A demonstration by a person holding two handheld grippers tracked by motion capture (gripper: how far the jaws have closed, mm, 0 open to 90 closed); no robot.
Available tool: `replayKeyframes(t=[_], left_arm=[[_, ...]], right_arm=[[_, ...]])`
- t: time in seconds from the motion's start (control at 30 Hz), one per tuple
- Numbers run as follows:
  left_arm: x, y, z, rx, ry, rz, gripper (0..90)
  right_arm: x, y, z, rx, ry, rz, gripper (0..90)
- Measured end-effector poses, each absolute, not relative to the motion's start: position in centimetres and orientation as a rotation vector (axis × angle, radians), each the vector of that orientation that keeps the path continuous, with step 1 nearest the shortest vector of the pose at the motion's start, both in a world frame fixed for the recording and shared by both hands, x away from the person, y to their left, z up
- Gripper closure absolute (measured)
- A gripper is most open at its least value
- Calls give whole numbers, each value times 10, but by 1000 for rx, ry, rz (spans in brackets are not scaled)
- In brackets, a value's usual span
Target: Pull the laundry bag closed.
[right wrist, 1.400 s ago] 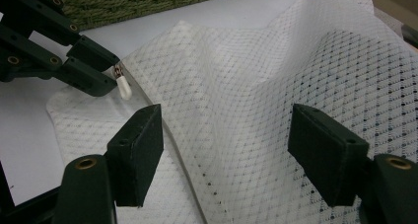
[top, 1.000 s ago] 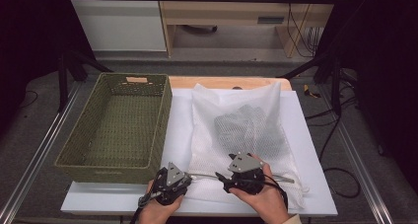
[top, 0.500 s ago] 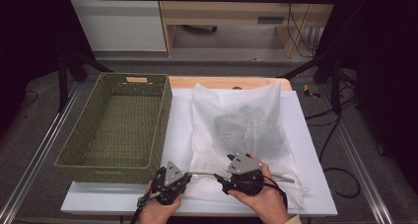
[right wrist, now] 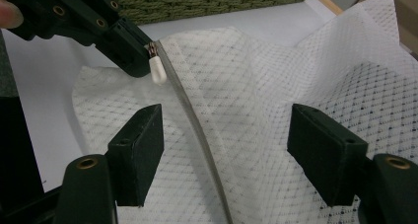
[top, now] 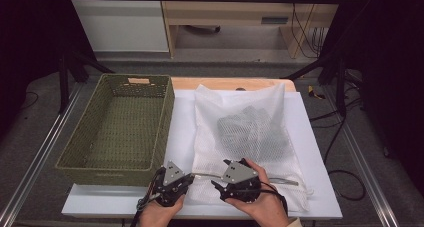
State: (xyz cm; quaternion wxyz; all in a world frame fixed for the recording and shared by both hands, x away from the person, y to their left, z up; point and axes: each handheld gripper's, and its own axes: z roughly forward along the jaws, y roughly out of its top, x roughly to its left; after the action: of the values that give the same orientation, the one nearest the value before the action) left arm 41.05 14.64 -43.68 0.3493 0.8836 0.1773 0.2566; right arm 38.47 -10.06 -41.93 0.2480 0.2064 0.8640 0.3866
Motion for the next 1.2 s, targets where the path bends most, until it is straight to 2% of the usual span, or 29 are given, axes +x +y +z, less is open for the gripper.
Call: replayKeyframes(t=[0.23, 0.63, 1.2], left_arm=[[411, 148, -435, 2284, 464, 656, 879], [410, 150, -435, 2276, 467, 658, 881], [408, 152, -439, 2277, 472, 648, 880]], right_arm=[[383, -96, -418, 536, 2351, 1062, 326], [385, -87, -419, 518, 2352, 1062, 296], [383, -66, -432, 407, 2372, 1022, 511]])
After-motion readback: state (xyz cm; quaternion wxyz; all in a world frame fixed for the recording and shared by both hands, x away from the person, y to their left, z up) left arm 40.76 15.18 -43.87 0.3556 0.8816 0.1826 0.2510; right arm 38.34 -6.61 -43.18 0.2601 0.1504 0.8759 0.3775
